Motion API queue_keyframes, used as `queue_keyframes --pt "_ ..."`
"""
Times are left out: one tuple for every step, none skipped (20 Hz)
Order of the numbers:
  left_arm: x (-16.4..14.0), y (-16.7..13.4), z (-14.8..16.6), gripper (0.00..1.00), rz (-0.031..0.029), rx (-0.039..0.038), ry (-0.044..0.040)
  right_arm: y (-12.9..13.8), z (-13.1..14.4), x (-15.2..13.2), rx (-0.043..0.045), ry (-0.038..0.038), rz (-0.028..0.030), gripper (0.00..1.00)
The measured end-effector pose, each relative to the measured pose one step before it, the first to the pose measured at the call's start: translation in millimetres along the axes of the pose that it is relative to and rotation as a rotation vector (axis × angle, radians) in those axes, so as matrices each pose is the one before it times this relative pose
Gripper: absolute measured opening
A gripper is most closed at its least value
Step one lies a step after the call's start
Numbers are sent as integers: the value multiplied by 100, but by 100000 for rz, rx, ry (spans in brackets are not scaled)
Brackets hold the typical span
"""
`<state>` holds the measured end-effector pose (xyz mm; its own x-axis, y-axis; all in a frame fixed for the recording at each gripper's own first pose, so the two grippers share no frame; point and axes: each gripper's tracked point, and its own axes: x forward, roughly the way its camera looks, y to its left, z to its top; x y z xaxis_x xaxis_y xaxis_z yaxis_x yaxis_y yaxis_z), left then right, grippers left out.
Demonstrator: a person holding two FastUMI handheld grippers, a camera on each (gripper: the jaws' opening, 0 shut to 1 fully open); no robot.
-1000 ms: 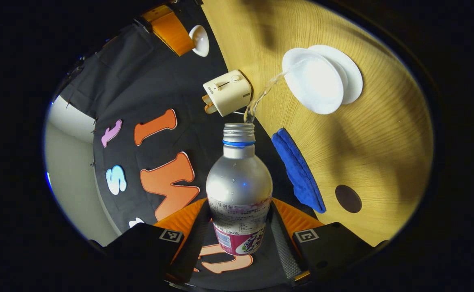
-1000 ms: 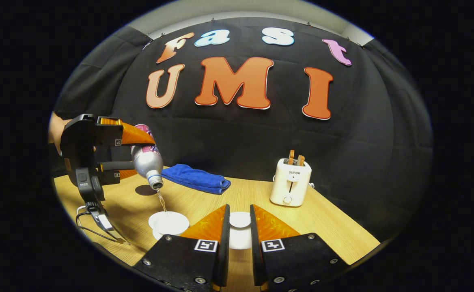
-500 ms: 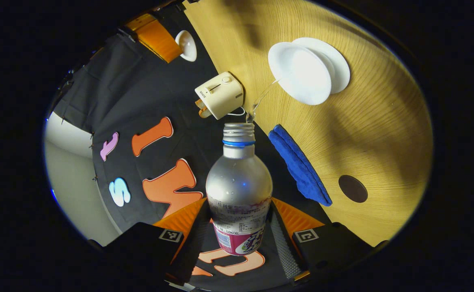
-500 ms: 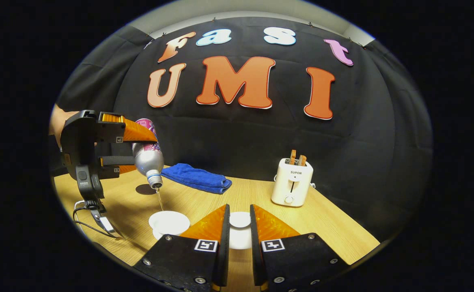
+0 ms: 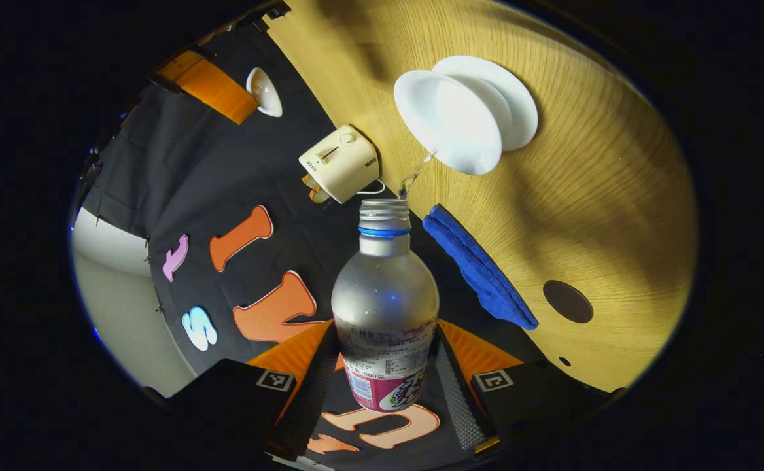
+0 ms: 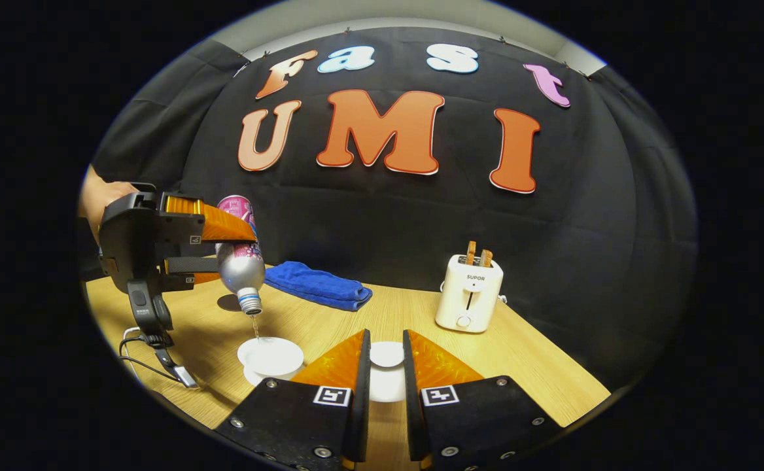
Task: Open the teacup lid with one hand, grasp the water bottle and pour water into the teacup with the other hand; after pouring, place the water bottle on the coaster and then close the teacup lid.
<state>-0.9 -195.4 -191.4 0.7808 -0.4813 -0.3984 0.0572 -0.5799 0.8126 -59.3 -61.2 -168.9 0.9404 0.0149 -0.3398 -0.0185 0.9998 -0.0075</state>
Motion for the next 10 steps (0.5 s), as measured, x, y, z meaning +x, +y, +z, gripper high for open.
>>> queue_keyframes --pt "-40 239 2 85 298 316 -54 104 -88 -132 140 559 254 21" --pt "-25 162 64 85 646 35 70 100 -216 38 293 445 266 25" --pt "-53 224 -161 82 760 22 -59 164 -186 6 158 463 364 25" --pt "-12 78 167 85 542 -85 -96 173 -84 155 118 242 121 25" --pt "-89 -53 -36 85 264 -662 -290 135 -84 -22 -118 320 190 25" --pt "58 -111 -25 82 -73 -1231 171 16 18 7 -131 -50 -27 25" --pt "32 -92 -87 82 -67 -1521 489 64 36 48 36 70 178 25" --pt "-3 -168 -111 82 218 -1304 547 40 -63 74 311 165 -113 25" --pt "-164 28 -4 82 814 -1325 119 -16 1 75 417 252 -64 25" --pt "49 -18 11 85 1084 -1537 -39 52 -21 14 325 139 134 25"
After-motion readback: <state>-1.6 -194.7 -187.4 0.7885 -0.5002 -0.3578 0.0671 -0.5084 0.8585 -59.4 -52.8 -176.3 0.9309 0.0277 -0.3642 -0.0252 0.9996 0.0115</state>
